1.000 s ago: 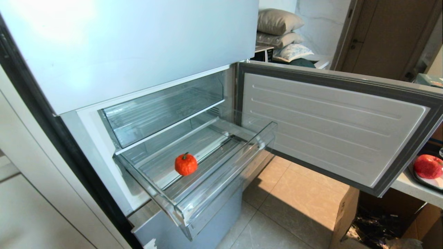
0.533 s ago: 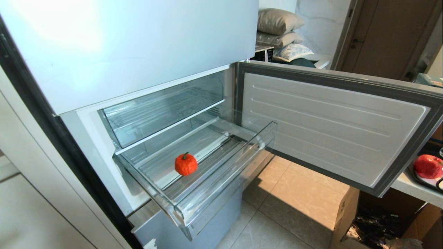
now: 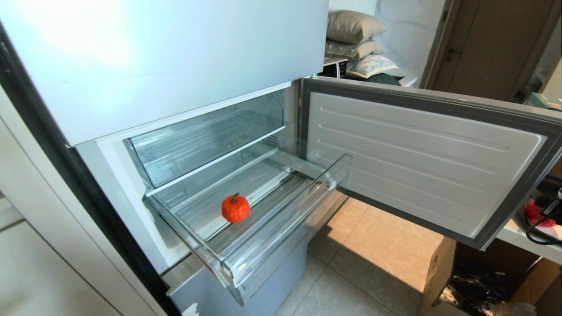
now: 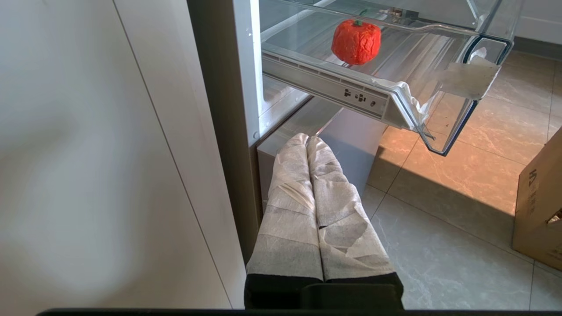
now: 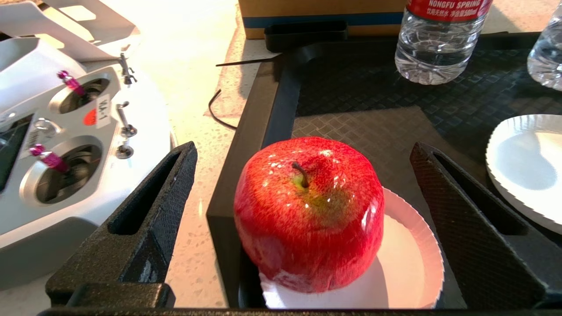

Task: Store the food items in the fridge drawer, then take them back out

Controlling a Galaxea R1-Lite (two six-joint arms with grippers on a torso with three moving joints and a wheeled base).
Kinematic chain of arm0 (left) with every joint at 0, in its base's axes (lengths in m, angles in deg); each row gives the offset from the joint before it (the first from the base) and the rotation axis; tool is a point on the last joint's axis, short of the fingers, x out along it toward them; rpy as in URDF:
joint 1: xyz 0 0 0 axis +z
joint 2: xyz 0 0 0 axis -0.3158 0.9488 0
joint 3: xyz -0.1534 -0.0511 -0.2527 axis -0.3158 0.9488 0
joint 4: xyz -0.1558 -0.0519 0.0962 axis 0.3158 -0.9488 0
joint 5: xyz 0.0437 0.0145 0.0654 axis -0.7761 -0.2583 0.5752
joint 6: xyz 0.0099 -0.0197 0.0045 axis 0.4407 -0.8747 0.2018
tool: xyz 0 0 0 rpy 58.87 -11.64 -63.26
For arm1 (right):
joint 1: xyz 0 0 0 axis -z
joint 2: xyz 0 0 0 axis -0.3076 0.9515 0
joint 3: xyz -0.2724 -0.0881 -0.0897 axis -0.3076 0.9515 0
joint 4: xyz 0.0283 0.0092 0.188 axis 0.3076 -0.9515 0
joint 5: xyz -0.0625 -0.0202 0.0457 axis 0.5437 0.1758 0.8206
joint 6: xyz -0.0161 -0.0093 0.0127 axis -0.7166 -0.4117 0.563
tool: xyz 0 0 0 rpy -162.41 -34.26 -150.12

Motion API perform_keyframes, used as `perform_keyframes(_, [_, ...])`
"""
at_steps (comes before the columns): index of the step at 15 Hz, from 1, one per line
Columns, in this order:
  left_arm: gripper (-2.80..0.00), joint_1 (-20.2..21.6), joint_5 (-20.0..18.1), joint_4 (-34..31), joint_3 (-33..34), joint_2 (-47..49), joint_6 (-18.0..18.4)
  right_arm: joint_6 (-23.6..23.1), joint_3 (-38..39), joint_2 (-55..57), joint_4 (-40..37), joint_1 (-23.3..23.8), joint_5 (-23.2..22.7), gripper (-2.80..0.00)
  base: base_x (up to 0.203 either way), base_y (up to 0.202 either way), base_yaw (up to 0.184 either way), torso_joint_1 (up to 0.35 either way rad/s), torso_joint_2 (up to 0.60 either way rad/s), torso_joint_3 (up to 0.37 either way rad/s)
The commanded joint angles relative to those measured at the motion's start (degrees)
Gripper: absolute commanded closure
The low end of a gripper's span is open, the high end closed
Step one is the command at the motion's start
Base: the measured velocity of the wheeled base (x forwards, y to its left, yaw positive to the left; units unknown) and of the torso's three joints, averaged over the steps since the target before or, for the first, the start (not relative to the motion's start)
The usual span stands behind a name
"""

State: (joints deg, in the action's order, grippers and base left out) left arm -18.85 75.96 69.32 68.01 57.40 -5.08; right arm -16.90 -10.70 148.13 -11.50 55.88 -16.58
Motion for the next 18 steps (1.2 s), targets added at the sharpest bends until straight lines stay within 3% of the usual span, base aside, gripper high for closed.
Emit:
perform_keyframes(1, [0.00,0.00,0.02,0.04,0.00,-0.02,-0.02,0.09,-1.51,1.86,0.44,-1.06,-0.05,-2.80,0.000,0.000,0.000,0.000,0.00,0.000])
perform_keyframes(16, [0.00,0.00,0.02,-0.05,0.00,-0.02,-0.02,0.24,-2.32,5.41,0.36,-1.58,0.13,-2.80,0.000,0.000,0.000,0.000,0.00,0.000])
perform_keyframes(17, [0.00,0.00,0.02,-0.05,0.00,-0.02,-0.02,0.26,-2.24,5.12,0.36,-1.57,0.30,0.00,0.000,0.000,0.000,0.000,0.00,0.000])
perform_keyframes(18, [0.00,0.00,0.02,0.03,0.00,-0.02,-0.02,0.33,-2.18,4.75,0.36,-1.50,0.34,0.00,0.000,0.000,0.000,0.000,0.00,0.000])
